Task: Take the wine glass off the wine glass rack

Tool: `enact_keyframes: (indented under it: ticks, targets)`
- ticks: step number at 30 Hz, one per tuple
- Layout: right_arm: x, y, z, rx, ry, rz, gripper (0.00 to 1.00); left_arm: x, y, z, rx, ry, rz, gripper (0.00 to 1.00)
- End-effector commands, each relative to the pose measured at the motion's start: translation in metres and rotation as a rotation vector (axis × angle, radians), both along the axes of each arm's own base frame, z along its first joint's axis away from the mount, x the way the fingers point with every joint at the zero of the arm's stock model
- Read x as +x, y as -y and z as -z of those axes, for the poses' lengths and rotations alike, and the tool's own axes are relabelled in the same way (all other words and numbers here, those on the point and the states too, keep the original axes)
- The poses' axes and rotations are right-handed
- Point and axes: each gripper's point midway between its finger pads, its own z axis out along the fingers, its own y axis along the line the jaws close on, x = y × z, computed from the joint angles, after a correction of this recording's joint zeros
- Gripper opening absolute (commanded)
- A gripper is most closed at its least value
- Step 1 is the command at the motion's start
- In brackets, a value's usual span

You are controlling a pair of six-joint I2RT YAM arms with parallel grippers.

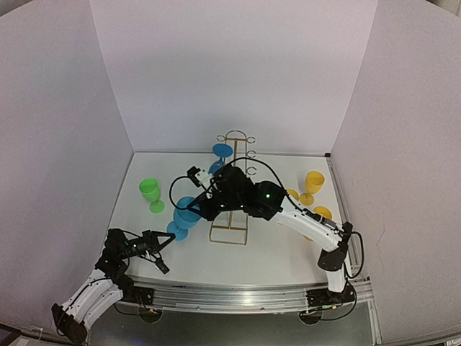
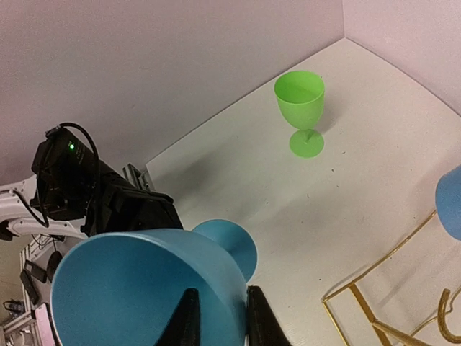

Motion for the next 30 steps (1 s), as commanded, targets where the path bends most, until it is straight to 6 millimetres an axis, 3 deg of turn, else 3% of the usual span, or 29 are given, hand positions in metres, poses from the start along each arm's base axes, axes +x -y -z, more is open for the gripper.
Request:
enact_keyframes:
  ticks: [1,2,3,5,7,9,14,19,21,24,26,30]
  targets:
    - [-0.003,-0.001,-0.008,-0.004,0.034,0.007,0.00,0.004,-0.003,-0.023,-0.026,0.023,-0.037,0.01]
    - [-0.001,0.000,-0.009,-0.008,0.054,0.026,0.00,0.006,-0.005,-0.021,-0.011,-0.004,-0.056,0.07]
    - [0.003,0.002,-0.012,-0.016,0.083,0.056,0.00,0.007,-0.008,-0.019,0.001,-0.057,-0.077,0.24]
    - [0.014,0.008,-0.017,-0.038,0.154,0.142,0.00,0.005,-0.015,-0.020,0.019,-0.200,-0.128,0.70]
    - [0.022,0.014,-0.020,-0.054,0.204,0.229,0.00,0.003,-0.023,-0.022,0.019,-0.372,-0.194,0.85]
    - [0.029,0.017,-0.021,-0.065,0.230,0.316,0.00,0.002,-0.032,-0.030,-0.001,-0.577,-0.277,0.93]
    - [0.026,0.011,-0.008,-0.067,0.225,0.463,0.00,-0.002,-0.041,-0.073,-0.198,-1.246,-0.499,0.94]
    - [0.022,0.000,0.017,-0.053,0.158,0.559,0.00,-0.014,-0.015,-0.133,-0.402,-1.846,-0.475,0.90]
    - [0.024,-0.003,0.024,-0.044,0.137,0.596,0.00,-0.008,-0.007,-0.157,-0.513,-1.976,-0.435,0.86]
    - [0.028,-0.010,0.028,-0.023,0.124,0.626,0.00,0.001,-0.003,-0.179,-0.653,-2.045,-0.374,0.83]
    - [0.030,-0.017,0.033,-0.012,0.115,0.642,0.00,0.012,-0.005,-0.184,-0.759,-2.084,-0.391,0.82]
    - [0.032,-0.028,0.041,0.038,0.050,0.677,0.00,0.047,-0.018,-0.148,-0.837,-2.065,-0.685,0.71]
